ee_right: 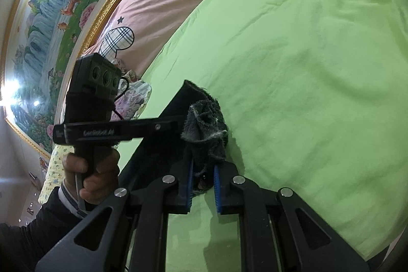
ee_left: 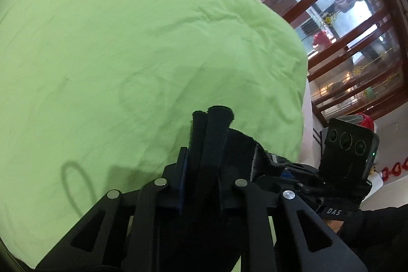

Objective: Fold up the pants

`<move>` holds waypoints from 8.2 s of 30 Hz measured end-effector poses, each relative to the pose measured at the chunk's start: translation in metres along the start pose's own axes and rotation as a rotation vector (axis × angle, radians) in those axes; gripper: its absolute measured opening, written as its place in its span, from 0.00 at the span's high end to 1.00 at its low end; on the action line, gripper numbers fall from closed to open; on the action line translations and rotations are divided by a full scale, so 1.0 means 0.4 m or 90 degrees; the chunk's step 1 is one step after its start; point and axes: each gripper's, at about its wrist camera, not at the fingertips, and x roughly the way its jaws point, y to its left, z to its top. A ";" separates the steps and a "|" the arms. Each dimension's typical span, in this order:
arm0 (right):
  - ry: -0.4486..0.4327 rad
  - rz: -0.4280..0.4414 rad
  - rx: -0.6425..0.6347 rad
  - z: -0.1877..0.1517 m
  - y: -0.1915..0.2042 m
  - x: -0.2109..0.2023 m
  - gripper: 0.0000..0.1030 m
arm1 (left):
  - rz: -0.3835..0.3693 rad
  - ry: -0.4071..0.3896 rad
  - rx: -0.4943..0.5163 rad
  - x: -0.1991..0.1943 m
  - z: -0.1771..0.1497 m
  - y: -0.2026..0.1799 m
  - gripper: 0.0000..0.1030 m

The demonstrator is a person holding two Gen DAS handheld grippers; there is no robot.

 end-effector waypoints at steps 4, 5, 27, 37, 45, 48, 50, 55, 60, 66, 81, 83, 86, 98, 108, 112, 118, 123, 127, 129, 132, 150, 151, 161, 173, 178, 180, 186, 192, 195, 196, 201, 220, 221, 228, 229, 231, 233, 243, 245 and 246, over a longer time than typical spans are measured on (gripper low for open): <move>-0.003 0.016 0.001 0.006 0.011 -0.008 0.86 | -0.020 -0.031 -0.006 -0.039 -0.010 -0.005 0.88; -0.006 0.022 -0.001 0.009 0.019 -0.011 0.86 | -0.024 -0.042 -0.005 -0.055 -0.012 -0.008 0.88; 0.044 0.238 -0.134 0.000 0.331 0.029 0.86 | -0.021 -0.254 -0.008 -0.435 -0.246 -0.016 0.89; 0.127 0.266 -0.158 -0.099 0.413 0.159 0.86 | -0.005 -0.320 -0.076 -0.495 -0.420 0.077 0.91; 0.204 0.237 -0.180 -0.173 0.426 0.242 0.86 | -0.025 -0.343 -0.178 -0.455 -0.559 0.191 0.90; 0.230 0.222 -0.185 -0.196 0.426 0.271 0.86 | -0.025 -0.342 -0.202 -0.442 -0.592 0.224 0.90; 0.245 0.209 -0.196 -0.212 0.427 0.288 0.86 | -0.023 -0.340 -0.212 -0.434 -0.606 0.238 0.90; 0.260 0.173 -0.237 -0.232 0.443 0.313 0.86 | -0.021 -0.340 -0.237 -0.414 -0.625 0.267 0.91; 0.274 0.145 -0.263 -0.249 0.449 0.328 0.86 | -0.003 -0.328 -0.260 -0.399 -0.643 0.283 0.91; 0.287 0.121 -0.284 -0.271 0.456 0.338 0.81 | 0.029 -0.326 -0.286 -0.392 -0.677 0.294 0.90; 0.306 0.140 -0.300 -0.295 0.500 0.332 0.55 | 0.119 -0.415 -0.396 -0.495 -0.852 0.274 0.66; 0.315 0.147 -0.311 -0.303 0.518 0.333 0.55 | 0.132 -0.430 -0.407 -0.513 -0.873 0.264 0.66; 0.319 0.162 -0.316 -0.306 0.540 0.332 0.55 | 0.145 -0.444 -0.425 -0.535 -0.909 0.251 0.62; 0.330 0.203 -0.364 -0.331 0.636 0.353 0.55 | 0.211 -0.531 -0.514 -0.622 -1.074 0.202 0.59; 0.351 0.235 -0.396 -0.369 0.708 0.385 0.54 | 0.245 -0.599 -0.606 -0.672 -1.220 0.166 0.59; 0.368 0.245 -0.409 -0.388 0.735 0.406 0.54 | 0.258 -0.630 -0.647 -0.689 -1.283 0.150 0.50; 0.395 0.256 -0.434 -0.424 0.782 0.445 0.52 | 0.286 -0.671 -0.714 -0.720 -1.382 0.146 0.39; 0.416 0.266 -0.458 -0.447 0.828 0.482 0.51 | 0.294 -0.693 -0.768 -0.742 -1.447 0.173 0.38; 0.428 0.269 -0.472 -0.460 0.860 0.514 0.51 | 0.284 -0.696 -0.800 -0.744 -1.480 0.203 0.36; 0.435 0.271 -0.483 -0.467 0.880 0.534 0.51 | 0.279 -0.699 -0.812 -0.742 -1.482 0.215 0.36; 0.446 0.275 -0.502 -0.477 0.907 0.561 0.51 | 0.280 -0.695 -0.822 -0.744 -1.490 0.238 0.36; 0.606 0.320 -0.681 -0.629 1.125 0.822 0.44 | 0.244 -0.695 -0.869 -0.762 -1.483 0.333 0.33; 0.613 0.323 -0.685 -0.637 1.135 0.833 0.44 | 0.243 -0.695 -0.872 -0.763 -1.484 0.336 0.33; 0.711 0.321 -0.741 -0.729 1.187 0.942 0.44 | 0.261 -0.680 -0.868 -0.766 -1.471 0.362 0.33; 0.685 0.360 -0.710 -0.689 1.178 0.888 0.77 | 0.335 -0.635 -0.816 -0.781 -1.419 0.350 0.77; 0.641 0.392 -0.667 -0.614 1.178 0.829 0.78 | 0.360 -0.652 -0.762 -0.826 -1.360 0.289 0.78; 0.622 0.406 -0.644 -0.574 1.174 0.804 0.78 | 0.360 -0.661 -0.740 -0.841 -1.334 0.264 0.79; 0.570 0.441 -0.568 -0.457 1.132 0.731 0.78 | 0.371 -0.664 -0.661 -0.866 -1.229 0.188 0.79; 0.520 0.460 -0.512 -0.355 1.066 0.667 0.79 | 0.362 -0.651 -0.607 -0.856 -1.123 0.133 0.79; 0.503 0.460 -0.492 -0.320 1.029 0.640 0.79 | 0.358 -0.638 -0.586 -0.841 -1.077 0.108 0.79; 0.497 0.460 -0.488 -0.309 1.021 0.632 0.79 | 0.357 -0.635 -0.580 -0.835 -1.071 0.097 0.79; 0.469 0.459 -0.464 -0.256 0.969 0.588 0.80 | 0.350 -0.619 -0.545 -0.808 -1.007 0.054 0.79; 0.361 0.423 -0.357 -0.070 0.700 0.457 0.80 | 0.301 -0.520 -0.418 -0.654 -0.739 -0.051 0.79; 0.358 0.420 -0.352 -0.063 0.684 0.453 0.80 | 0.300 -0.512 -0.411 -0.642 -0.724 -0.055 0.79; 0.331 0.401 -0.306 -0.023 0.568 0.425 0.80 | 0.299 -0.450 -0.369 -0.546 -0.632 -0.084 0.79; 0.327 0.398 -0.299 -0.019 0.550 0.421 0.80 | 0.294 -0.443 -0.367 -0.534 -0.623 -0.083 0.79; 0.322 0.391 -0.289 -0.014 0.523 0.415 0.80 | 0.294 -0.430 -0.362 -0.513 -0.608 -0.085 0.79; 0.318 0.384 -0.279 -0.010 0.498 0.410 0.80 | 0.302 -0.419 -0.353 -0.492 -0.595 -0.088 0.79; 0.299 0.332 -0.270 -0.006 0.419 0.395 0.80 | 0.336 -0.371 -0.310 -0.397 -0.545 -0.087 0.79; 0.293 0.316 -0.273 -0.004 0.406 0.391 0.80 | 0.340 -0.365 -0.302 -0.387 -0.536 -0.083 0.79; 0.292 0.303 -0.272 -0.004 0.399 0.391 0.79 | 0.338 -0.361 -0.299 -0.379 -0.532 -0.079 0.79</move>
